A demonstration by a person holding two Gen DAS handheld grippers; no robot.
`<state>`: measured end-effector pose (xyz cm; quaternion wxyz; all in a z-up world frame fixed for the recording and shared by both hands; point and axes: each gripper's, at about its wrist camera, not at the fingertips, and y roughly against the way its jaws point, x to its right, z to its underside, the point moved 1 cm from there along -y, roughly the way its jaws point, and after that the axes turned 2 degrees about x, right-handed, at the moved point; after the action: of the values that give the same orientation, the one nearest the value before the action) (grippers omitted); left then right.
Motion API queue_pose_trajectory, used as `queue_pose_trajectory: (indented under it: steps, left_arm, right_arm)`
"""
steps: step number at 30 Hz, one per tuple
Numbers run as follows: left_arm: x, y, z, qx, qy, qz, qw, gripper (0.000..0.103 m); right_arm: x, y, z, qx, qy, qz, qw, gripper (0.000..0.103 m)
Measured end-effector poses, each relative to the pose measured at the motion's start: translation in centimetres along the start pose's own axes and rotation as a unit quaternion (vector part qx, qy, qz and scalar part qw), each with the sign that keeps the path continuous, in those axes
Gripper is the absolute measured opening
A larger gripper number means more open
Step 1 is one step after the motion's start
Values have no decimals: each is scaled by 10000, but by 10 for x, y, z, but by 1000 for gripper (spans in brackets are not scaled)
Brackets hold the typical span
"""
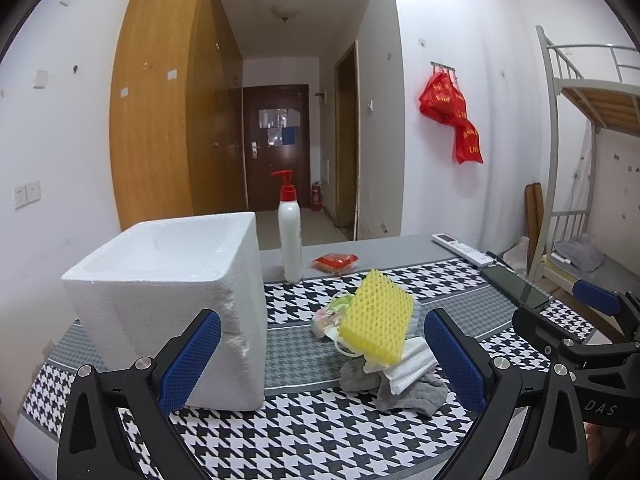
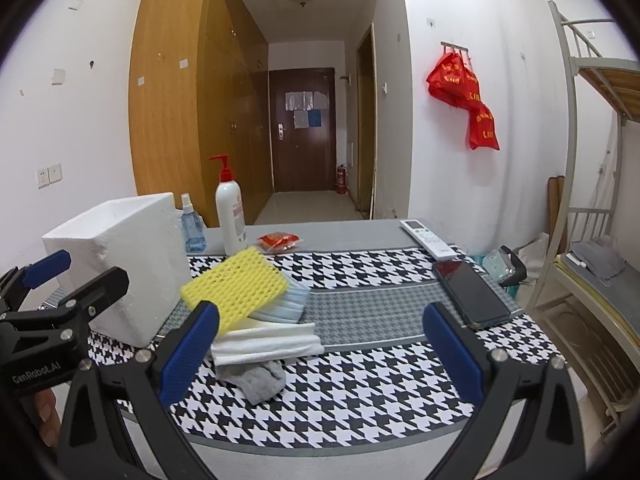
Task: Organize soft objects
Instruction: 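Move both tools toward the pile, left tool toward the yellow mesh sleeve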
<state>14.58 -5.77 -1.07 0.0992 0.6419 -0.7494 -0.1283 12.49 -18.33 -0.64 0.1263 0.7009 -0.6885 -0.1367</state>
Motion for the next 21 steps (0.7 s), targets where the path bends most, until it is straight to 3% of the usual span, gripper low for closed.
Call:
queue_pose_trajectory:
  steps: [21]
  left_arm:
    - [16,-50,7,-515,-175,68,9985,102]
  right_arm:
    - [18,-47,15,-480,-94,-8,9988,103]
